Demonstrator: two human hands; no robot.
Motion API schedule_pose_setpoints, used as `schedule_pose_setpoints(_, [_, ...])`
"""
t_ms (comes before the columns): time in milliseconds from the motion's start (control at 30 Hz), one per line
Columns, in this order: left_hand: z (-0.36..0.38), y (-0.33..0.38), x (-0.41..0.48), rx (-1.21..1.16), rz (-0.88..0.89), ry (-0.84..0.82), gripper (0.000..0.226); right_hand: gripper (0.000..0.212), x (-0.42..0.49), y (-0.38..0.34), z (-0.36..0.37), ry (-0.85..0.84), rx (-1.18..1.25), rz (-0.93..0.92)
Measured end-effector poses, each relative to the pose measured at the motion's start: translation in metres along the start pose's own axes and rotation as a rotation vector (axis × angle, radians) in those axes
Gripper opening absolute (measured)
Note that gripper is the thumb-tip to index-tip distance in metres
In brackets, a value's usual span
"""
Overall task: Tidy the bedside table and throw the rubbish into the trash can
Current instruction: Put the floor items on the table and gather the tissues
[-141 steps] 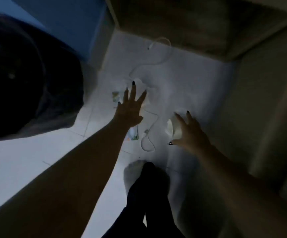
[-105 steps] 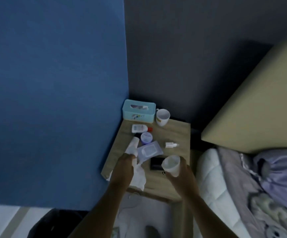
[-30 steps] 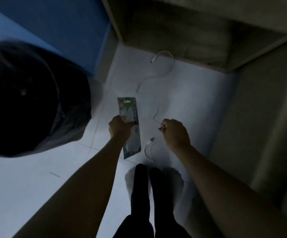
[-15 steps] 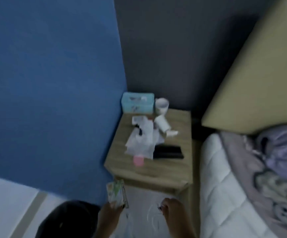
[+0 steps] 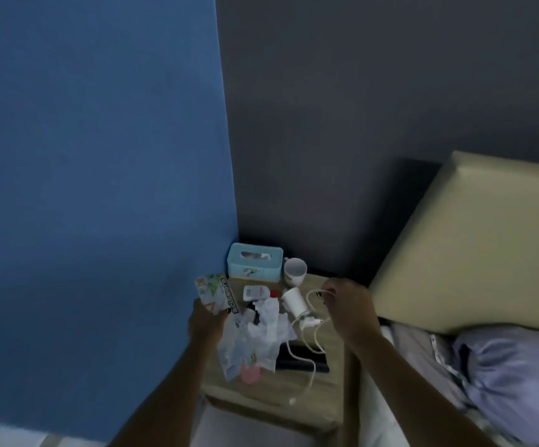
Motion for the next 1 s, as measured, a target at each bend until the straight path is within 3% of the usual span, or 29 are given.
schedule_pose_setpoints(333, [0.082,-0.051,0.121,0.083,-0.095,-0.029,0.055,0.019,0.102,0.085,0.123,-0.101,-0.166,0.151])
schedule_pose_setpoints(667, [0.172,-0.099,0.178,0.099,-0.186,-0.151,0.055,0.018,0.164,0.149,0.233,-0.212,-0.185,0.093])
schedule_pose_setpoints(800, [0.19,-0.106,0.185,0.088,-0.204,-0.184,0.055,0.042,0.17,0.154,0.261,-0.301,-0.115,0.108])
schedule_pose_setpoints(900, [0.197,-0.115,0.191,0.132,-0.176,-0.195,0.058,0.059,0.17,0.151,0.276,-0.323,-0.173,0.01])
schedule_pose_setpoints(1000, [0.193,-0.119,0.192,0.196,-0.204,-0.168,0.083,0.07,0.168,0.155,0.285,-0.312,-0.239,0.014])
Point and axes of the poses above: each hand's wrist, its own x-axis towards the middle knuckle, its own z-axis out of the palm, y = z × x, the point moved 7 cm from there along x, towards the middle knuckle, and after that the axes turned 8 degrees about y, right-handed, at the moved point
